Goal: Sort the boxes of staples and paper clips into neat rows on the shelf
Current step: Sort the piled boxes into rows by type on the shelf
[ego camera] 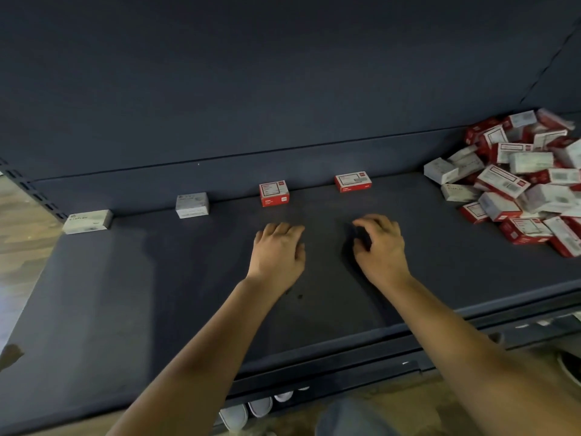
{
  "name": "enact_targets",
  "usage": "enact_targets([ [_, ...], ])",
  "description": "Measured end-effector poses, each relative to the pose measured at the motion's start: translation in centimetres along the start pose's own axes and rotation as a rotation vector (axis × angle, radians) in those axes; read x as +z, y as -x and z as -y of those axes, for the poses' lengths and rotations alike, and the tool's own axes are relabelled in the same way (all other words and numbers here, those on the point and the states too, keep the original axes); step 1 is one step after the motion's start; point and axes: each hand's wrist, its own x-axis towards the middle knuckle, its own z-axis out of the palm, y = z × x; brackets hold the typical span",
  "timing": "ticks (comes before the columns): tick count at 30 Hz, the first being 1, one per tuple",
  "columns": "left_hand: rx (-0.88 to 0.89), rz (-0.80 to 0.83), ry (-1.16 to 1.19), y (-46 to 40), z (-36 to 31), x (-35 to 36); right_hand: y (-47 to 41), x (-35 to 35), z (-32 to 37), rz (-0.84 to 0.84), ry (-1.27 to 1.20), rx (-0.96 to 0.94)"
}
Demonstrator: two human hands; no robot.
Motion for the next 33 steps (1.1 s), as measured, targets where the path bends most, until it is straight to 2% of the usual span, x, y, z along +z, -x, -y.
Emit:
enact_targets([
  [10,0.266,0.012,0.017,-1.9,-9.4,5.0,1.1,-6.3,-10.4,-0.140,-0.022,0.055],
  [18,0.368,-0.070,0.010,-5.5,-19.6,9.1,0.2,-12.7,-18.8,-0.294,-0.041,0.031],
  [25,0.337,-0.046,0.057,-6.4,-24.0,11.6,-0.5,-15.3,-24.4,-0.214,0.086,0.049],
  [33,0.296,-0.037,0.059,-6.1,-25.5,12.4,-1.0,-15.1,-25.3,-0.146,0.164,0.072],
])
